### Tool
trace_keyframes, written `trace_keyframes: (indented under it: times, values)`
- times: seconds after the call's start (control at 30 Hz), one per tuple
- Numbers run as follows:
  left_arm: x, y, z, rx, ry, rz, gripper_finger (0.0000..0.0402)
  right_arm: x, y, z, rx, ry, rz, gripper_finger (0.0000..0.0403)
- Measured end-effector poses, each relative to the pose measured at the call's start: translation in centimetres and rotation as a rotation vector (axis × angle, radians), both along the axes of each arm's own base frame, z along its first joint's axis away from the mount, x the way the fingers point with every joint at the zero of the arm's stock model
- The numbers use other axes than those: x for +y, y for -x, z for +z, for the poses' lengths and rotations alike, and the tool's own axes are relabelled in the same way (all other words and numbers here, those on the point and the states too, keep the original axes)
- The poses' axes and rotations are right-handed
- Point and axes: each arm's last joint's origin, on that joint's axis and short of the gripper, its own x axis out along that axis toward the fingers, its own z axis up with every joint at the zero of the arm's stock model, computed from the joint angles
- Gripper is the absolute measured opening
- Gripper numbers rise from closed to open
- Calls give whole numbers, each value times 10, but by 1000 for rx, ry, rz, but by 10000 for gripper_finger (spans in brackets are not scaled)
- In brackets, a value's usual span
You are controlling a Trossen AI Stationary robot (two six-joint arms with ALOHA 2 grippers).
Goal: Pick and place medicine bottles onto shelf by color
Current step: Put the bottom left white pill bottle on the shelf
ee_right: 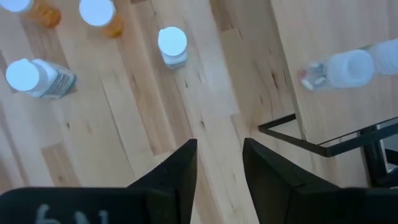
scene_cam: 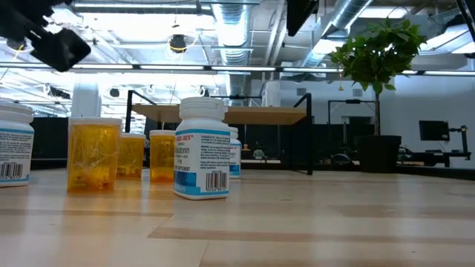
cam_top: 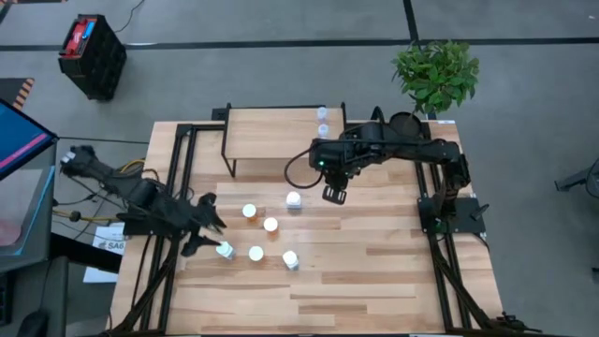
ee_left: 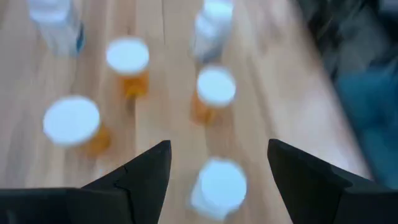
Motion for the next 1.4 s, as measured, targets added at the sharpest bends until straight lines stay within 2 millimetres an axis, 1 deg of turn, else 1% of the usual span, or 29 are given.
trace_keyframes:
  times: [0.1,0.2,0.3,0.37,0.47,0.57,0.63,0.7,0.8,0.97,1.13,1.4]
  values:
    - [-12,-11,5,120,-185,-48,236,0,0,0,1,2,5,146]
    - [-25,-24,1,215,-290,-91,227,0,0,0,4,7,22,143]
    - [-37,-38,-9,311,-288,-86,225,1,0,0,6,9,32,142]
    - [-44,-46,-10,382,-260,-77,226,1,0,0,6,9,33,141]
    - [-52,-56,-7,481,-275,-91,230,1,0,0,6,9,32,138]
    - [-58,-63,2,545,-321,-107,235,1,0,0,4,9,32,136]
    - [-62,-65,5,566,-355,-135,238,1,-1,0,-1,6,25,136]
    - [-67,-67,3,565,-382,-184,241,2,-1,0,-7,3,16,136]
    - [-72,-67,-8,602,-443,-260,248,3,-1,0,-9,-1,6,136]
    - [-78,-72,-22,674,-451,-279,267,5,-1,0,-9,-1,11,133]
    - [-77,-71,-21,679,-457,-284,280,6,-1,0,-9,-2,12,133]
    - [-74,-72,-16,642,-526,-280,281,7,-1,0,-9,-2,15,132]
